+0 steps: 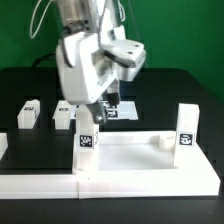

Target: Assemble desk

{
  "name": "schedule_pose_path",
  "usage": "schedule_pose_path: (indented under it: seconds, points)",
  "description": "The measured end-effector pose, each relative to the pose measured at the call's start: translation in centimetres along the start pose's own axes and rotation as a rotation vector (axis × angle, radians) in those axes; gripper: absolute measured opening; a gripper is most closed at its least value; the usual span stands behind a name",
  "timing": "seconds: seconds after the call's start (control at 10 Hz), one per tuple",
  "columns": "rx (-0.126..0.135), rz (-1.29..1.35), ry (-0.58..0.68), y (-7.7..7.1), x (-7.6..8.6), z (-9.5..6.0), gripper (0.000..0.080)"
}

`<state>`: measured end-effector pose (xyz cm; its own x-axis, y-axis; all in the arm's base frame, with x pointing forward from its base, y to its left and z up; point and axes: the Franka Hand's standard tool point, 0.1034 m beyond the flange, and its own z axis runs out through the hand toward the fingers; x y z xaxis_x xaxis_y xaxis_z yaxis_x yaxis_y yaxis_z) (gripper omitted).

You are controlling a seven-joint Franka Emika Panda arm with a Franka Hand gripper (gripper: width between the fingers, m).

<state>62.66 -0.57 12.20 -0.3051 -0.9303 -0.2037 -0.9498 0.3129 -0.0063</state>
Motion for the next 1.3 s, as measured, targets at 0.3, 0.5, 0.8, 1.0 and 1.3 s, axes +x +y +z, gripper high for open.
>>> schedule_pose_path:
  seconds: [0.3,0.5,0.8,1.0,1.3]
  points:
    - [-0.115,-0.022,-0.01,3.8,-1.5,1.1,0.0649]
    - [-0.093,-0.022,-0.005,3.4,-1.4,1.1,0.0649]
    - [-0.099,-0.06,-0.006,3.7,-1.3,1.2,0.0649]
    - [-0.162,-0.132,0.015,7.6,-0.4,2.2,0.0649]
    - [-0.245,-0.225,0.097,9.9,0.5,4.6,0.0649]
